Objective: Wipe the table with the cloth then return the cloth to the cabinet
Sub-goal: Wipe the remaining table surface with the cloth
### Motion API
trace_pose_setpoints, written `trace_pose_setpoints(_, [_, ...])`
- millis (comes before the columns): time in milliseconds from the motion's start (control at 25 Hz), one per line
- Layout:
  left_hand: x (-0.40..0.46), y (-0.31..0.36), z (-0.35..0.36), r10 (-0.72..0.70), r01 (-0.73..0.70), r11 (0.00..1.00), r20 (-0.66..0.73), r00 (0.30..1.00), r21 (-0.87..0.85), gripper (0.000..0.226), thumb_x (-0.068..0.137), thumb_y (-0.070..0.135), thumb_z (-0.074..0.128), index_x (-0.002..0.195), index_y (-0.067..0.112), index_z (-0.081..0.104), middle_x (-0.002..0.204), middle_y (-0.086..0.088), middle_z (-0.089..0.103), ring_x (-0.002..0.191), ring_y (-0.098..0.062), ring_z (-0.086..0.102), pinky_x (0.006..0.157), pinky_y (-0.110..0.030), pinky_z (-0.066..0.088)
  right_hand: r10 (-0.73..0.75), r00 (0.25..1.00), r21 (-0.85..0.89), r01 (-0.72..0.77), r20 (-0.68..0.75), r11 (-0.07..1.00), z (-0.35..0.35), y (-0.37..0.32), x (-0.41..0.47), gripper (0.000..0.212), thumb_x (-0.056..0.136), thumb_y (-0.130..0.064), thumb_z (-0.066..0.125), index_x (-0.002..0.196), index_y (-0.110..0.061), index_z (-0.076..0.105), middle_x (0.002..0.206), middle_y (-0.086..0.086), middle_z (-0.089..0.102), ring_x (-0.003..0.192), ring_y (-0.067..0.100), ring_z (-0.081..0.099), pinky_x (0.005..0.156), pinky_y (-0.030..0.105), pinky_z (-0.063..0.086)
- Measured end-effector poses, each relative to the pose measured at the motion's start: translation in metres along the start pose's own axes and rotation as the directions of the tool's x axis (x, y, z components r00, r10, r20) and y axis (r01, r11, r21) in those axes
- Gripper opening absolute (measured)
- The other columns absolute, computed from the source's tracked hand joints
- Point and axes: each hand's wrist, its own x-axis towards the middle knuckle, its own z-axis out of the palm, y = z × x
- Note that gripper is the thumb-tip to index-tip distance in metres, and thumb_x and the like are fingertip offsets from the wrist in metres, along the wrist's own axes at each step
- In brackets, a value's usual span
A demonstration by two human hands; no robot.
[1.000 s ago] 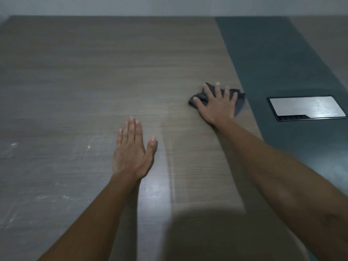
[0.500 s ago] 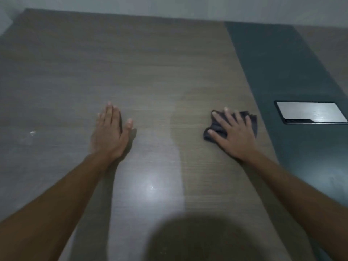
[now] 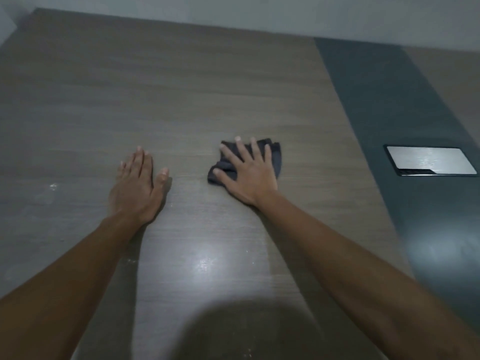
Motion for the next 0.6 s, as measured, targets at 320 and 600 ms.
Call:
trace_pose_setpoints(320, [-0.003, 0.002, 0.003, -0.018, 0.018, 0.999, 0.013, 1.0, 0.037, 0.094, 0.089, 0.066, -0.007, 0.157, 0.004, 0.013, 0.166, -0.011, 0.003, 0.154, -0.022, 0.003, 0.123, -0.033, -0.005, -0.194, 0.978, -0.095, 0.186, -0.082, 0.978, 0.003, 0.079, -0.073, 0.075, 0.092, -0.082, 0.024, 0.156, -0.046, 0.034, 0.166, -0.001, 0.032, 0.154, 0.031, 0.027, 0.125, 0.056, 0.014])
trace_pose_setpoints(600, [-0.001, 0.001, 0.008, -0.013, 0.014, 1.0, -0.021, 1.0, 0.027, 0.095, 0.088, 0.067, -0.008, 0.158, 0.005, 0.011, 0.166, -0.011, 0.002, 0.154, -0.021, 0.002, 0.124, -0.034, -0.005, 0.144, 0.99, -0.059, -0.144, -0.005, 0.988, -0.012, 0.06, 0.057, 0.08, 0.09, -0.085, 0.015, 0.16, -0.048, 0.013, 0.172, -0.002, 0.008, 0.158, 0.034, 0.005, 0.125, 0.059, 0.0])
